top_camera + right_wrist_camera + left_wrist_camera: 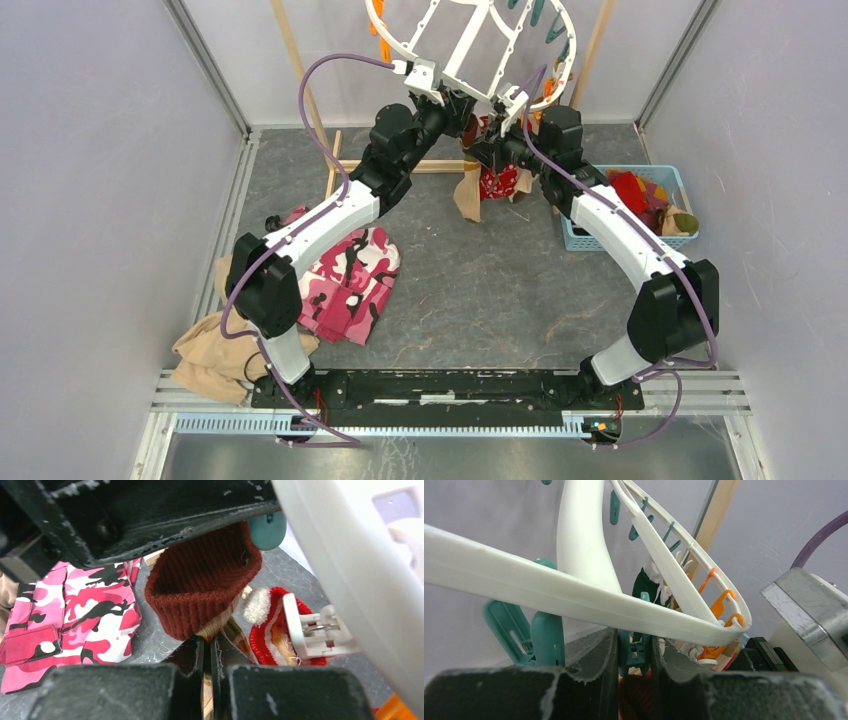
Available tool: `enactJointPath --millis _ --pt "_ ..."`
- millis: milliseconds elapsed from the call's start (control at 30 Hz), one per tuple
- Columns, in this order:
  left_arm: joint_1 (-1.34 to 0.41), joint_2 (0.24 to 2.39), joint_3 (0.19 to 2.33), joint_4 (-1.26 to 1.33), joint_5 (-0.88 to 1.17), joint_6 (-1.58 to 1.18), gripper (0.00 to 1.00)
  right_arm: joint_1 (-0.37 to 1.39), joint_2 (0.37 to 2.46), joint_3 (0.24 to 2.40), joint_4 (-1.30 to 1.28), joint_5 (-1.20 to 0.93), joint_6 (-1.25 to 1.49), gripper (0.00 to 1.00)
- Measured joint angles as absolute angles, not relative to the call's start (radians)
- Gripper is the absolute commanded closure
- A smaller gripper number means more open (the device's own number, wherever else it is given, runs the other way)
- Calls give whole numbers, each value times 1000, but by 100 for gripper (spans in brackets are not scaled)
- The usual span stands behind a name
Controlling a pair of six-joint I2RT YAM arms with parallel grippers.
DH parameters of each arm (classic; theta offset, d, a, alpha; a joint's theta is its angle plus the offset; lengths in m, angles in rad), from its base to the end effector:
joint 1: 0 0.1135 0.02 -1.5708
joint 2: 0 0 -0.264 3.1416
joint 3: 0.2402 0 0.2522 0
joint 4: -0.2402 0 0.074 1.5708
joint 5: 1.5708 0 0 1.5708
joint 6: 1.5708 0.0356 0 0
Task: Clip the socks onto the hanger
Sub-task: Open the clamp at the hanger.
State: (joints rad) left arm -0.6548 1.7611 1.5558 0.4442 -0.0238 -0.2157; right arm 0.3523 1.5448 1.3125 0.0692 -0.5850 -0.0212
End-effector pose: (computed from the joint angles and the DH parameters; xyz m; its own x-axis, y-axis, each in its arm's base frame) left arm 0.3404 -0.2603 0.4075 0.0570 -0.3135 -0.9479 0.6170 0.7575 -0.2135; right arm 0.3383 0.1453 0.3626 -0.1354 -0.0686 -0.9884 -0.8021 0.5932 0.0687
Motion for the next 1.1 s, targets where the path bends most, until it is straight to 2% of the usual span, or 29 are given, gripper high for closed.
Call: enactJointPath --millis 1100 --pt "-655 1761 1566 415 -16 -218 95 344 1540 1316 51 -464 4 100"
